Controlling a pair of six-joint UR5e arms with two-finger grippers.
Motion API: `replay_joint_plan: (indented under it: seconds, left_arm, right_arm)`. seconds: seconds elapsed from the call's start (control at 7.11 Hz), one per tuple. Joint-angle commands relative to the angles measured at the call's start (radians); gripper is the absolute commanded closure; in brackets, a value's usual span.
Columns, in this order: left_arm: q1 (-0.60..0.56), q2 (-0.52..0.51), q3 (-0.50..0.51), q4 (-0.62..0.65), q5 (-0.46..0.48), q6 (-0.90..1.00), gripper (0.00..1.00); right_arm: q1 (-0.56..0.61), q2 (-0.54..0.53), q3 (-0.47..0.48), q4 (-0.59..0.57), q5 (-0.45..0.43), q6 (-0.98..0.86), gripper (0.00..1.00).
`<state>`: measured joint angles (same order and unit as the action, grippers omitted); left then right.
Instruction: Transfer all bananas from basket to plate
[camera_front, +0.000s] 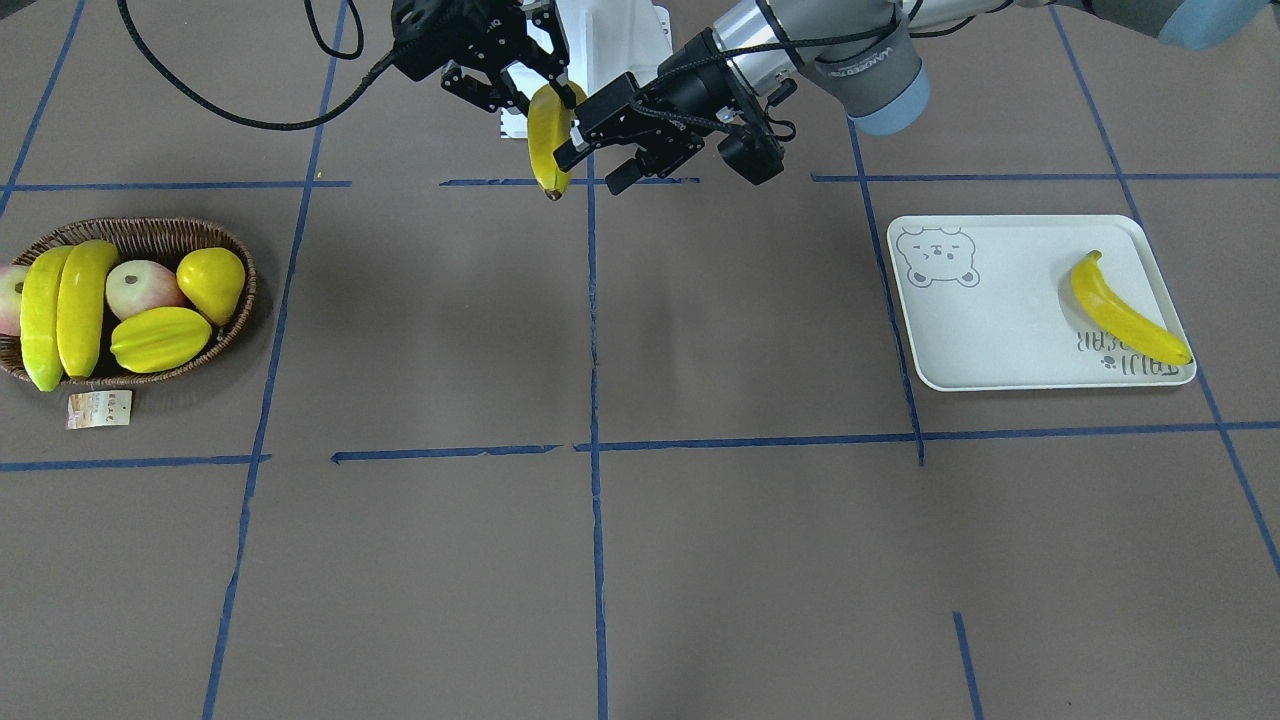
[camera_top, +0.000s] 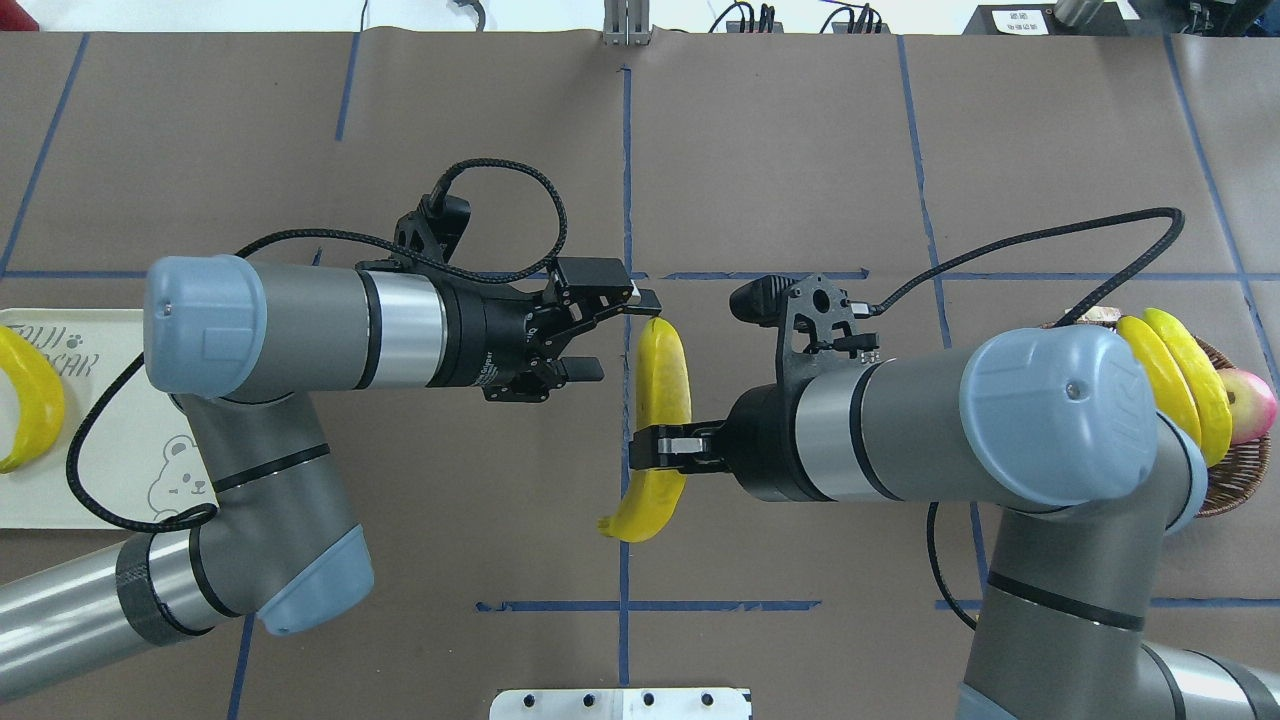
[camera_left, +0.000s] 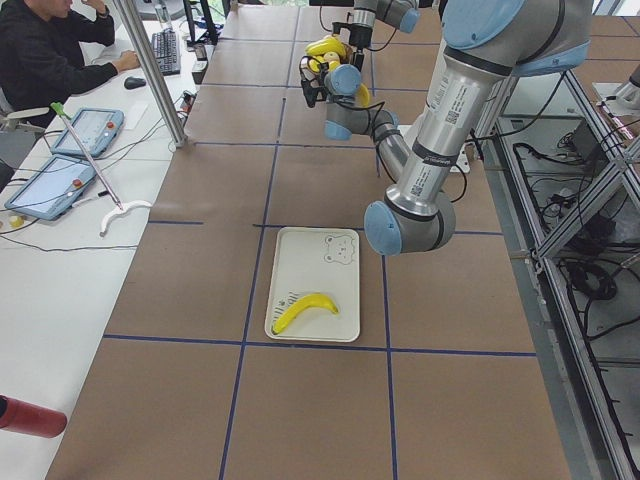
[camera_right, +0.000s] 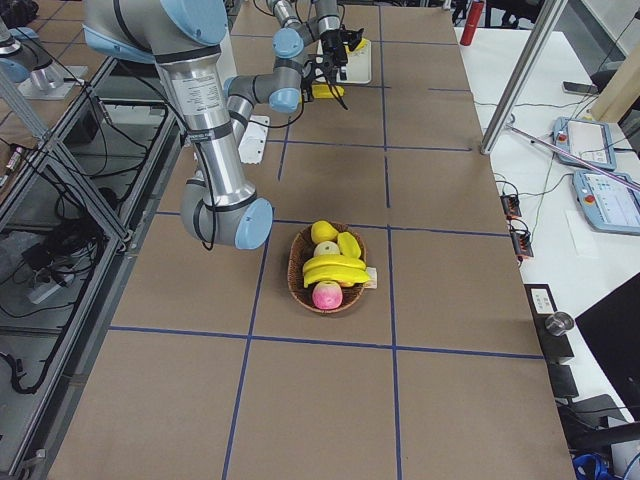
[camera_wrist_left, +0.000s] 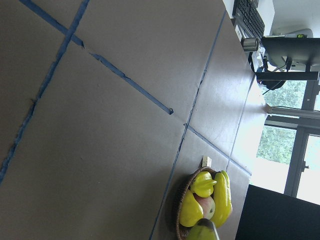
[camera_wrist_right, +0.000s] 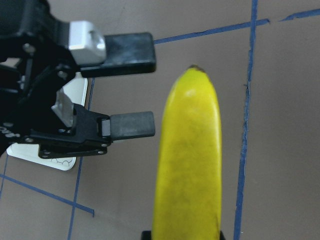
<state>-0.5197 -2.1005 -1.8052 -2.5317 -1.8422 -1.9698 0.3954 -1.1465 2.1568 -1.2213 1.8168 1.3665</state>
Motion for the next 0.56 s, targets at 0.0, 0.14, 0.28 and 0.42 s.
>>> replay_joint_plan:
  seconds: [0.0, 0.14, 0.28, 0.42]
  left_arm:
    - [0.05, -0.004, 0.007, 0.001, 0.008, 0.0, 0.04]
    - [0.064, -0.006, 0.007, 0.001, 0.008, 0.0, 0.07]
    - [0.07, -0.003, 0.006, -0.001, 0.006, 0.002, 0.12]
    - [0.07, -0.003, 0.003, -0.004, 0.006, 0.002, 0.26]
  right_arm:
    - [-0.01, 0.017, -0.009, 0.002, -0.004, 0.0, 1.0]
    - [-0.009, 0.017, -0.009, 0.002, -0.005, 0.0, 1.0]
    - [-0.009, 0.019, -0.009, 0.002, -0.005, 0.0, 1.0]
    - [-0.009, 0.019, -0.009, 0.002, -0.011, 0.0, 1.0]
